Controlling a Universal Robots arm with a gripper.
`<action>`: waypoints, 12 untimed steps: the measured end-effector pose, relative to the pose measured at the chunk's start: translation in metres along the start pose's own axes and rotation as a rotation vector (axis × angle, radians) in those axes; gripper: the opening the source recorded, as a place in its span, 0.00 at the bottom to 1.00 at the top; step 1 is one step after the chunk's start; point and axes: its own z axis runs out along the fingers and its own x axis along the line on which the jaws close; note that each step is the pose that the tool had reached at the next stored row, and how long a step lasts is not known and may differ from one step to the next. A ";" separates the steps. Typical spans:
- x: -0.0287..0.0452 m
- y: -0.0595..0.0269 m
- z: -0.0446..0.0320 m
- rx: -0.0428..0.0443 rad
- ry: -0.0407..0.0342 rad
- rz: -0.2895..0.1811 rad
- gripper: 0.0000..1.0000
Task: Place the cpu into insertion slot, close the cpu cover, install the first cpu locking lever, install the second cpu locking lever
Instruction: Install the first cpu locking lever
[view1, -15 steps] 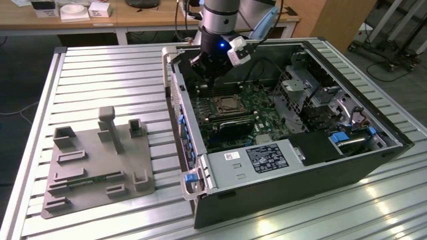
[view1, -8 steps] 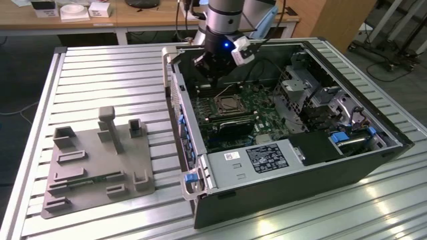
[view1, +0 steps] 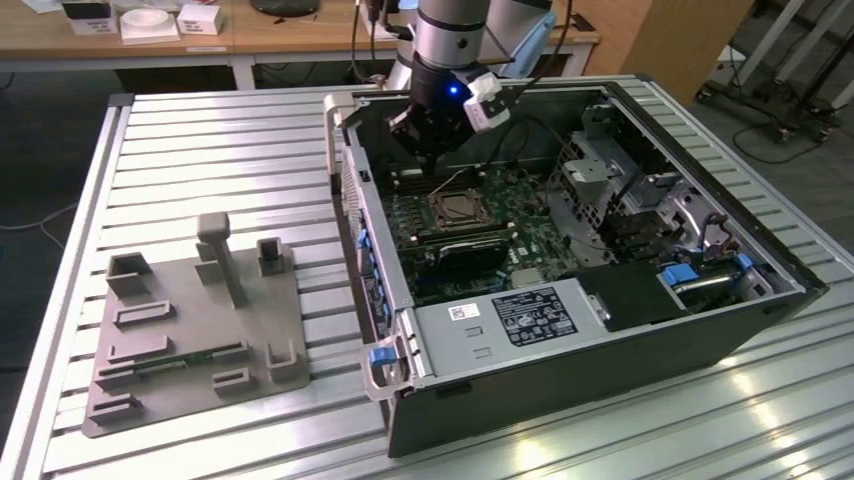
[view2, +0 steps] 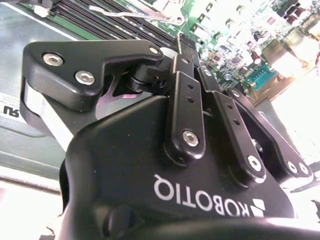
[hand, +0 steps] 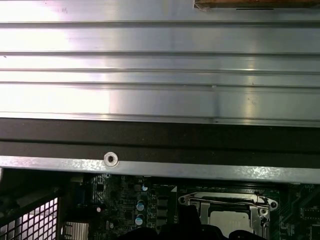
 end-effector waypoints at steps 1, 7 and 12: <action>-0.0005 0.0000 0.0002 -0.0002 -0.0001 0.000 0.10; -0.0053 -0.0002 0.0011 0.0000 0.0000 0.000 0.10; -0.0085 -0.0003 0.0030 0.0008 0.0002 0.000 0.10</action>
